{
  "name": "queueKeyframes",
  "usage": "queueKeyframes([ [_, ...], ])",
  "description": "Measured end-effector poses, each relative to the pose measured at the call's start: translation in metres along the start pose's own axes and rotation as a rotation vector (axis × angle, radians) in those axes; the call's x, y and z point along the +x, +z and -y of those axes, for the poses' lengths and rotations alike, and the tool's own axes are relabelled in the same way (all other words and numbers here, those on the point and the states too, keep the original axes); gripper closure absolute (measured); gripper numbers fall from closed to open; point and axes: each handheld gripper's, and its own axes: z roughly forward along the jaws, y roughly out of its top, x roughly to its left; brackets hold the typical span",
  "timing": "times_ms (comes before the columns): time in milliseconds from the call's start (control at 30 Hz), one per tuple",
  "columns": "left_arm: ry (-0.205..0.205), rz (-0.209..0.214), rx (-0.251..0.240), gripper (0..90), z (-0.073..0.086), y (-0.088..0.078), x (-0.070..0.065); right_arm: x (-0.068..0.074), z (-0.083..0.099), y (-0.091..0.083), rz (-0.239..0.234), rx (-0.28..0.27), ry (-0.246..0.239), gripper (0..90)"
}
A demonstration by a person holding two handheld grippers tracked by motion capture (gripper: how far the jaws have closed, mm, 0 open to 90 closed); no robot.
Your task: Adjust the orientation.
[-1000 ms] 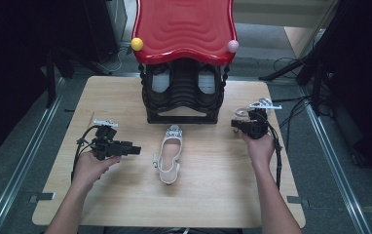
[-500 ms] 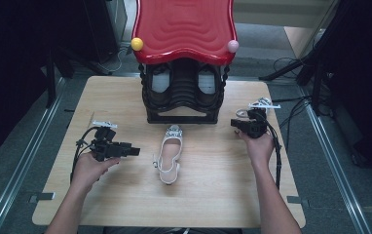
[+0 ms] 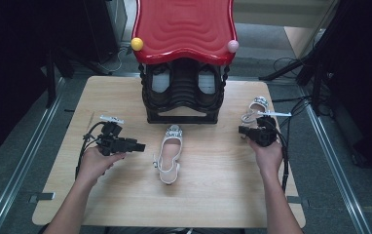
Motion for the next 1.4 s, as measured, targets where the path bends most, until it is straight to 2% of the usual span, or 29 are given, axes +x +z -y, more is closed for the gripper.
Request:
queueKeyframes([
  [133,-0.002,0.011,-0.009,40.7,-0.003,0.004,0.001,-0.005,0.006,-0.009,0.007,-0.002,0.009,90.0],
  [200,-0.004,0.002,0.007,40.7,-0.004,0.006,0.002,-0.008,0.008,-0.013,0.011,-0.003,0.011,90.0],
  [267,0.010,-0.011,0.012,41.1,-0.005,0.006,0.001,-0.010,0.010,-0.017,0.021,0.000,0.016,90.0],
  [400,0.002,-0.003,0.004,41.3,-0.006,0.006,0.003,-0.013,0.012,-0.022,0.034,0.002,0.017,90.0],
  [600,0.003,-0.006,0.003,41.3,-0.006,0.007,0.001,-0.004,0.004,-0.028,0.000,-0.032,-0.001,88.6],
  [867,0.030,0.015,0.008,41.0,-0.001,0.005,-0.003,0.002,-0.015,-0.020,-0.010,-0.029,-0.024,82.0],
  [967,0.026,0.005,-0.004,41.0,0.003,0.003,-0.003,0.002,-0.023,-0.016,0.002,-0.030,-0.037,78.2],
  [1067,0.025,0.008,0.004,40.8,0.006,0.002,-0.003,0.002,-0.032,-0.012,0.029,-0.031,-0.058,76.6],
  [1267,0.030,0.001,-0.002,40.7,0.014,-0.002,-0.005,-0.004,-0.045,0.001,0.058,-0.019,-0.042,75.1],
  [1400,0.030,0.004,0.000,40.6,0.019,-0.004,-0.005,-0.010,-0.054,0.003,0.071,-0.031,-0.021,74.6],
])
